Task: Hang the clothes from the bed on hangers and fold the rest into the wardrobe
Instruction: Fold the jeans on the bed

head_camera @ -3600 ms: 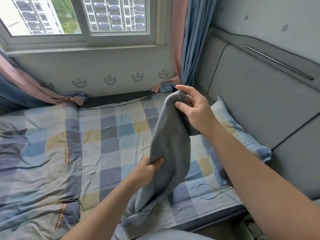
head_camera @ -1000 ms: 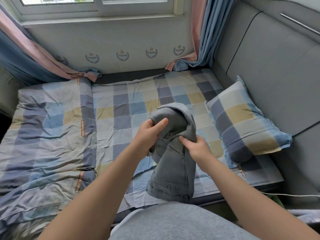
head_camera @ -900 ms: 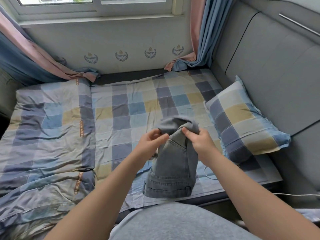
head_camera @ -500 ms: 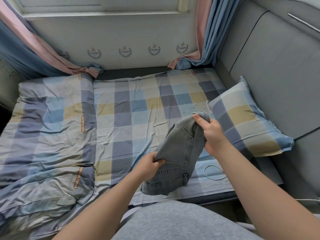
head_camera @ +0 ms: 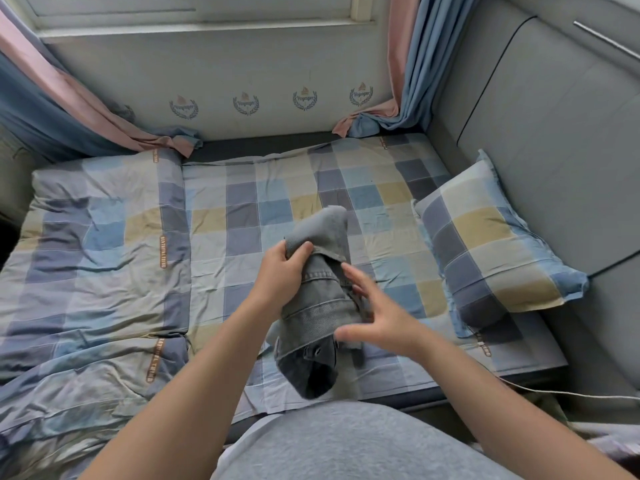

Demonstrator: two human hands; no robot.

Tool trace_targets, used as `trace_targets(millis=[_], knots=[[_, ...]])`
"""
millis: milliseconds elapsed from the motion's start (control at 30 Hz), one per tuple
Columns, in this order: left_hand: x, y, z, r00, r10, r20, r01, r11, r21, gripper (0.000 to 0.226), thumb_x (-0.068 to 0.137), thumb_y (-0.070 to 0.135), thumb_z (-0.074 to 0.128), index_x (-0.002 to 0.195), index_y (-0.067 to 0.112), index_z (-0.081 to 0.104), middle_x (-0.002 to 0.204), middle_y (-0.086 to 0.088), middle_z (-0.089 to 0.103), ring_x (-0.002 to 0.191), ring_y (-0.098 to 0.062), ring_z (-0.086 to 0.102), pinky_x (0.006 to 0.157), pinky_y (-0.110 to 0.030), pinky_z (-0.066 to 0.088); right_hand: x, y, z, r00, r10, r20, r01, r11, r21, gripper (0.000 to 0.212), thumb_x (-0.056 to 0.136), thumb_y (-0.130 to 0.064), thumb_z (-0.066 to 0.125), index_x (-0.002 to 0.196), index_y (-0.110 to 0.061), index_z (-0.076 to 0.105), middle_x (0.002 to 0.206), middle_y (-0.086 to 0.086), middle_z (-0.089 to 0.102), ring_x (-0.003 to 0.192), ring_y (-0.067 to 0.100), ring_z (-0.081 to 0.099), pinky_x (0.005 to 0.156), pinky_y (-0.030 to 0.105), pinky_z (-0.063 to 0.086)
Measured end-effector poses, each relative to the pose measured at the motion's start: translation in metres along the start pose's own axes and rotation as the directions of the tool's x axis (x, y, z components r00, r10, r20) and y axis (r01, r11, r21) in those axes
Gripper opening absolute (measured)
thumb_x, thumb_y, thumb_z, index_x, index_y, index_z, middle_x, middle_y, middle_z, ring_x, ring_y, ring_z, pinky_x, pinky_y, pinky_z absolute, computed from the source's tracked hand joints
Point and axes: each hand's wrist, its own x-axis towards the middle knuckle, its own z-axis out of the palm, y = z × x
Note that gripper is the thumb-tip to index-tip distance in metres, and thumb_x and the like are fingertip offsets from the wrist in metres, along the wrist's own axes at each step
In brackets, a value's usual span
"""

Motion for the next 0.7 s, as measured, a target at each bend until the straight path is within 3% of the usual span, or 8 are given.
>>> trace_targets(millis=[67, 133, 233, 367, 467, 533, 600, 700], knots=[[0.002, 0.01, 0.002, 0.999, -0.041, -0.001, 0.041, 0.997, -0.066, 0.015, 0.098, 0.028, 0.063, 0.103, 0.015, 0.069, 0.097, -0.005, 0.076, 0.095, -0.024, 0.073, 0.087, -0.046, 0.059, 0.003, 0.001, 0.016, 0.998, -0.065, 0.026, 0.069, 0.982, -0.176, 0.116, 0.068, -0.051, 0.086, 0.153, -0.053, 0.007, 0.159, -0.024, 0.015, 0.147, -0.003, 0.017, 0.116, 0.026, 0.025], [0.002, 0.018, 0.005, 0.997, -0.069, 0.033, 0.071, 0.994, -0.088, 0.019, 0.099, 0.026, 0.062, 0.106, 0.01, 0.069, 0.105, -0.012, 0.075, 0.101, -0.028, 0.071, 0.092, -0.05, 0.057, 0.007, 0.0, 0.025, 0.986, -0.148, -0.079, 0.122, 0.955, -0.272, 0.114, 0.074, -0.042, 0.085, 0.158, -0.04, 0.008, 0.16, -0.015, 0.018, 0.148, 0.009, 0.022, 0.118, 0.032, 0.025], [-0.001, 0.024, 0.007, 0.99, -0.087, 0.107, 0.101, 0.986, -0.133, 0.025, 0.1, 0.022, 0.062, 0.108, -0.001, 0.068, 0.107, -0.02, 0.072, 0.097, -0.031, 0.069, 0.094, -0.051, 0.056, 0.016, -0.008, 0.017, 0.932, -0.228, -0.283, 0.148, 0.949, -0.278, 0.065, 0.085, -0.019, 0.066, 0.146, -0.023, 0.044, 0.135, 0.0, 0.054, 0.121, 0.02, 0.055, 0.103, 0.041, 0.046], [-0.005, 0.025, 0.001, 0.978, -0.099, 0.186, 0.134, 0.973, -0.187, 0.027, 0.1, 0.025, 0.061, 0.12, 0.009, 0.068, 0.111, -0.012, 0.073, 0.096, -0.024, 0.068, 0.079, -0.035, 0.058, 0.024, -0.025, -0.01, 0.935, -0.222, -0.276, 0.11, 0.923, -0.368, 0.029, 0.084, -0.009, 0.054, 0.109, -0.019, 0.064, 0.091, -0.002, 0.07, 0.083, 0.019, 0.065, 0.075, 0.041, 0.052], [-0.008, 0.014, -0.005, 0.956, -0.118, 0.27, 0.149, 0.984, -0.099, 0.034, 0.098, 0.03, 0.062, 0.13, 0.019, 0.063, 0.124, -0.005, 0.07, 0.108, -0.022, 0.068, 0.091, -0.038, 0.052, 0.033, -0.04, -0.032, 0.913, -0.152, -0.378, 0.037, 0.955, -0.295, 0.032, 0.082, 0.007, 0.048, 0.095, -0.02, 0.06, 0.073, -0.001, 0.066, 0.064, 0.016, 0.057, 0.058, 0.037, 0.047], [-0.012, 0.004, -0.005, 0.941, -0.114, 0.318, 0.126, 0.992, -0.017, 0.036, 0.095, 0.031, 0.066, 0.13, 0.026, 0.061, 0.128, 0.003, 0.068, 0.113, -0.01, 0.066, 0.094, -0.031, 0.051, 0.04, -0.049, -0.044, 0.903, -0.077, -0.422, -0.023, 0.974, -0.227, 0.034, 0.079, 0.007, 0.045, 0.091, -0.021, 0.058, 0.066, 0.001, 0.059, 0.053, 0.013, 0.047, 0.05, 0.031, 0.038], [-0.017, -0.006, -0.002, 0.92, -0.099, 0.38, 0.087, 0.995, 0.048, 0.046, 0.09, 0.029, 0.074, 0.133, 0.027, 0.058, 0.135, 0.005, 0.063, 0.113, -0.003, 0.064, 0.091, -0.021, 0.051, 0.043, -0.053, -0.05, 0.898, -0.015, -0.439, -0.081, 0.977, -0.199, 0.029, 0.08, 0.004, 0.047, 0.087, -0.022, 0.059, 0.065, 0.004, 0.058, 0.052, 0.013, 0.045, 0.049, 0.029, 0.036], [-0.025, -0.018, 0.009, 0.885, -0.069, 0.46, -0.035, 0.976, 0.214, 0.071, 0.07, 0.05, 0.084, 0.132, 0.038, 0.053, 0.131, 0.015, 0.059, 0.115, 0.007, 0.057, 0.092, -0.016, 0.048, 0.045, -0.06, -0.047, 0.888, 0.053, -0.456, -0.144, 0.975, -0.167, 0.026, 0.081, -0.001, 0.048, 0.086, -0.023, 0.061, 0.07, 0.005, 0.061, 0.054, 0.015, 0.048, 0.048, 0.027, 0.037]])
